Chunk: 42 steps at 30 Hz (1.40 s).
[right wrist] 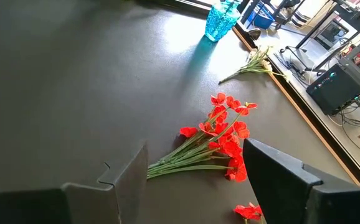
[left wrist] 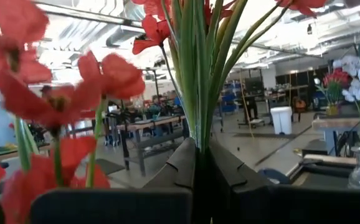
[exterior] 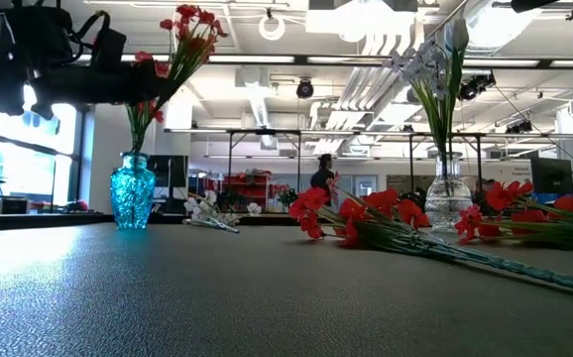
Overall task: Sort flowers into vase by color
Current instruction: Put the red flowers into the blue vase, then put the white flower into the transparent vase
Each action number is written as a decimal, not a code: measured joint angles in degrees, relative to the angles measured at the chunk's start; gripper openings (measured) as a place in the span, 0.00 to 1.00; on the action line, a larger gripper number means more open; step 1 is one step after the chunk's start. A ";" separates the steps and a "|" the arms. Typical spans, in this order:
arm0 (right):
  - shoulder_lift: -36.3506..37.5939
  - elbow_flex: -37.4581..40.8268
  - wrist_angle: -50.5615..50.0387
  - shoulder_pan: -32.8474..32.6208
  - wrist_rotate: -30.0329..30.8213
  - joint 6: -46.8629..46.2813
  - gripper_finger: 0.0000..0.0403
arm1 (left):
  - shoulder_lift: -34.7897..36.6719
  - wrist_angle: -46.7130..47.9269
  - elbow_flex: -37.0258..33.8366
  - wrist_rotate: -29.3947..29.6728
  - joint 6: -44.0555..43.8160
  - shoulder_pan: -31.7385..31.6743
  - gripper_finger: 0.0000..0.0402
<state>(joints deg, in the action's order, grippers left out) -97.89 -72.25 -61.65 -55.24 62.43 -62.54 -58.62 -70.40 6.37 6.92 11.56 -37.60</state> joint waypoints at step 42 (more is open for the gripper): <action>-0.01 0.00 -0.72 0.04 -0.02 0.00 0.59 | 8.32 5.84 9.78 3.55 4.36 16.24 0.36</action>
<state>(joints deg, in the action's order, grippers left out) -97.90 -72.25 -62.37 -55.20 62.41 -62.54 -50.29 -64.56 16.15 10.47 15.92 -21.37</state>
